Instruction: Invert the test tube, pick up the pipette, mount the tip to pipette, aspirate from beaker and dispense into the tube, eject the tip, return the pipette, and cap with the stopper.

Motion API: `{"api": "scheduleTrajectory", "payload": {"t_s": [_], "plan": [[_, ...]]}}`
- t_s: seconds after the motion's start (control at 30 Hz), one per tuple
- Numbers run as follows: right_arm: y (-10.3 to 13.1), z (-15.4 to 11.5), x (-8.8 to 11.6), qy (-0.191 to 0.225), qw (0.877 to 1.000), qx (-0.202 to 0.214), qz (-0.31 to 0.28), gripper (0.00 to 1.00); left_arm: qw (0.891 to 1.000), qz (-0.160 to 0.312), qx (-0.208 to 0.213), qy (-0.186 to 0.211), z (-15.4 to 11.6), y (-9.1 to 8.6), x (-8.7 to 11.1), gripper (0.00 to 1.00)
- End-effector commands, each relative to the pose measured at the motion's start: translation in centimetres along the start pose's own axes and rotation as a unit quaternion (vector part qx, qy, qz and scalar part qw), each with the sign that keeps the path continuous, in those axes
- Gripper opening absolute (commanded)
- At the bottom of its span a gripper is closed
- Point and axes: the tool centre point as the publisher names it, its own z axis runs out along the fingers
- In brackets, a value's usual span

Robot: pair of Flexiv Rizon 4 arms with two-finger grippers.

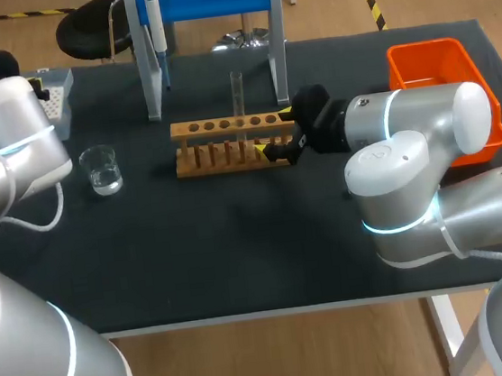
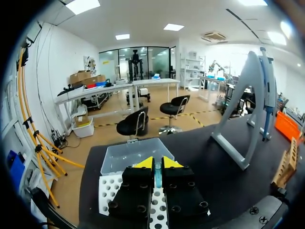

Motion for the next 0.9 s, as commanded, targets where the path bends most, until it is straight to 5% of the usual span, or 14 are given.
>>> {"api": "scheduleTrajectory", "payload": {"t_s": [0.03, 0.6, 0.9], "plan": [[0.0, -0.1, 0.0, 0.001, 1.0, 0.001, 0.0, 1.0, 1.0, 0.003, 0.001, -0.003, -0.7, -1.0, 0.0, 0.0], [0.0, -0.1, 0.0, 0.001, 1.0, 0.001, 0.0, 1.0, 0.999, 0.028, 0.033, -0.028, -3.7, -5.7, 0.4, 0.0], [0.0, -0.1, 0.0, 0.001, 1.0, 0.001, 0.0, 1.0, 0.996, 0.063, 0.053, 0.042, -8.8, -8.1, 4.7, 0.0]]}}
